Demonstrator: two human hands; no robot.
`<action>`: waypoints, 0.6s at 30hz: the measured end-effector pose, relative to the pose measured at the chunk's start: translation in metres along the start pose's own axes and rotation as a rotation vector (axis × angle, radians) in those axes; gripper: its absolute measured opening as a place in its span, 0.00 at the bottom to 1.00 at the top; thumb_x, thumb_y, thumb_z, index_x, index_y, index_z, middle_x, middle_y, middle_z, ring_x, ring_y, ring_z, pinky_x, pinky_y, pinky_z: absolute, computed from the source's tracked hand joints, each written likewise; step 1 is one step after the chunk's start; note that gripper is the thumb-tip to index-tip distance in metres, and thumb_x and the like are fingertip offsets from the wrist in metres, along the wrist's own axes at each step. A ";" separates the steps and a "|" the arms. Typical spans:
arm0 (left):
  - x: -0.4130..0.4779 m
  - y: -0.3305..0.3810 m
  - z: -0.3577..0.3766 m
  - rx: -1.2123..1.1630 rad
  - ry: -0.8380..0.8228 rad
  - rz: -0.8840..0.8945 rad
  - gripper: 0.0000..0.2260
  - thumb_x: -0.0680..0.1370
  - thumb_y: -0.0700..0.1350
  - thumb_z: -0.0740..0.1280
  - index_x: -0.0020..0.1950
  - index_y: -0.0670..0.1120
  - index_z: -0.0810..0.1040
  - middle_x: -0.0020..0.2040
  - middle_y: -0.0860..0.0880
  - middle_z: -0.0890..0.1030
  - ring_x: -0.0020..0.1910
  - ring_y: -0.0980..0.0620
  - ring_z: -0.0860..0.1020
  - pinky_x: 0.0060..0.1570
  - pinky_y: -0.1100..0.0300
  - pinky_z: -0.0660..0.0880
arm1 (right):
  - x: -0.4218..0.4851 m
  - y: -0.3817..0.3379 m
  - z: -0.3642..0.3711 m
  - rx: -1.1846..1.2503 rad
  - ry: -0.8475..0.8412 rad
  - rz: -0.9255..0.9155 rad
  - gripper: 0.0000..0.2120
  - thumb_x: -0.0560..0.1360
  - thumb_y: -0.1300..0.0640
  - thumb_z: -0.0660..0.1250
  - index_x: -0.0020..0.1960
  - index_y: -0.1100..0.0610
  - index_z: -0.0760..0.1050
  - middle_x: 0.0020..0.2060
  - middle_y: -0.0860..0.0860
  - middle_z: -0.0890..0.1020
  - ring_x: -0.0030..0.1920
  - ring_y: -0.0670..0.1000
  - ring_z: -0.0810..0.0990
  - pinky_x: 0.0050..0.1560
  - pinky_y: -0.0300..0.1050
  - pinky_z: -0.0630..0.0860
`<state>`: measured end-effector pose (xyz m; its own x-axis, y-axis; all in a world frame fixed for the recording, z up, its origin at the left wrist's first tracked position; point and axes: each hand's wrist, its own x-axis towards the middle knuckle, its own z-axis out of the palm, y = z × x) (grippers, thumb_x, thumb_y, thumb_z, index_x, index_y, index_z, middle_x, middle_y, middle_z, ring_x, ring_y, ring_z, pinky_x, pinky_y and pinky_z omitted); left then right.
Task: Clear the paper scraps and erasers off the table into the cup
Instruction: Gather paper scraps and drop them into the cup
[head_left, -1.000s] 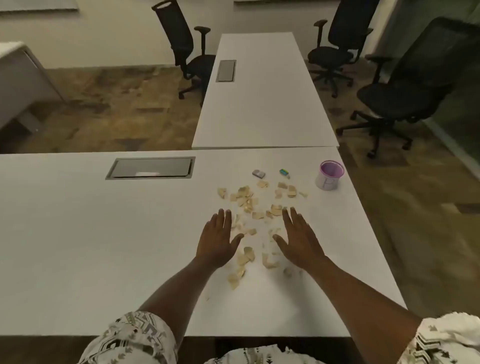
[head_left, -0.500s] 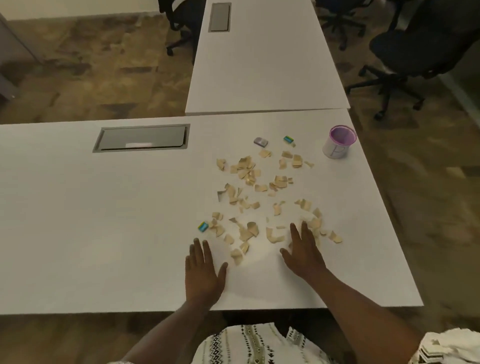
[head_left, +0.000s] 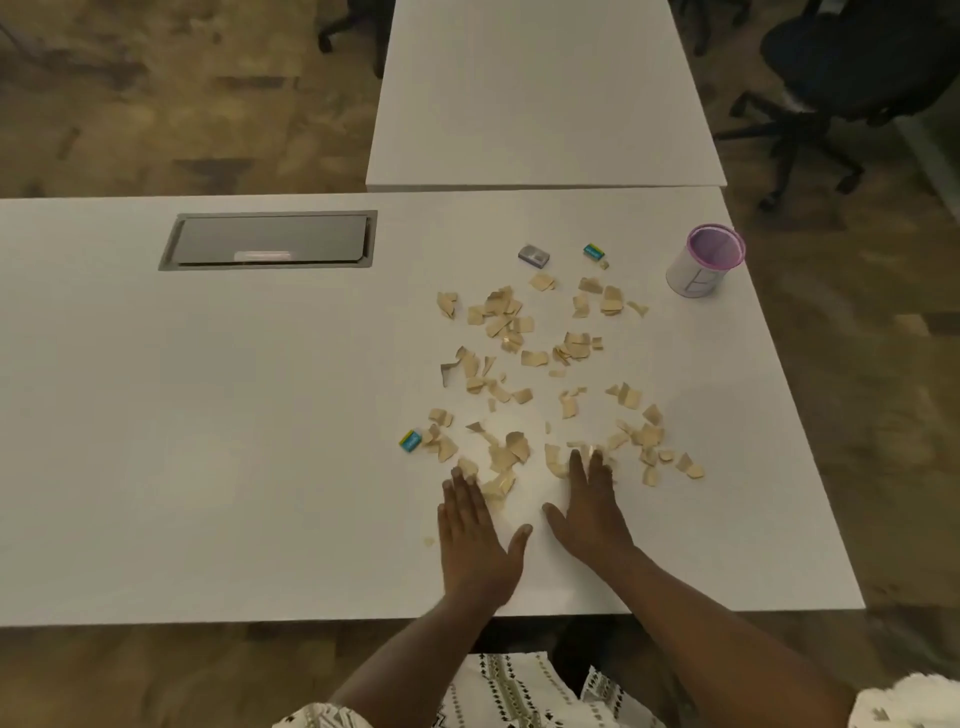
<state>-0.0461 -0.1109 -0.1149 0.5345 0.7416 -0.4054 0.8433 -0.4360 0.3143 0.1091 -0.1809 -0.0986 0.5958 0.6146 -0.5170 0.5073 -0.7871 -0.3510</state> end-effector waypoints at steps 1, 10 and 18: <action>0.006 0.000 -0.001 0.005 -0.011 0.047 0.44 0.78 0.70 0.46 0.79 0.42 0.31 0.79 0.44 0.29 0.79 0.45 0.30 0.80 0.48 0.41 | 0.002 -0.002 0.000 -0.006 -0.001 -0.032 0.42 0.80 0.43 0.62 0.81 0.52 0.38 0.81 0.56 0.39 0.81 0.58 0.41 0.77 0.53 0.56; 0.053 -0.022 -0.034 0.167 -0.005 0.213 0.43 0.78 0.64 0.60 0.81 0.48 0.38 0.81 0.40 0.35 0.80 0.38 0.39 0.78 0.40 0.48 | 0.023 -0.036 -0.004 -0.119 -0.004 -0.169 0.44 0.77 0.43 0.67 0.81 0.46 0.41 0.81 0.55 0.42 0.81 0.62 0.43 0.73 0.59 0.66; 0.054 -0.042 -0.049 0.140 -0.037 0.360 0.34 0.82 0.56 0.59 0.82 0.47 0.48 0.82 0.41 0.47 0.82 0.43 0.48 0.80 0.49 0.53 | 0.029 -0.065 0.003 -0.244 -0.023 -0.199 0.44 0.76 0.40 0.67 0.81 0.45 0.43 0.81 0.57 0.45 0.80 0.65 0.46 0.73 0.61 0.66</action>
<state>-0.0554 -0.0272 -0.1078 0.7972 0.5107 -0.3221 0.5996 -0.7322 0.3232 0.0911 -0.1116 -0.0935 0.4570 0.7519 -0.4753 0.7489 -0.6135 -0.2505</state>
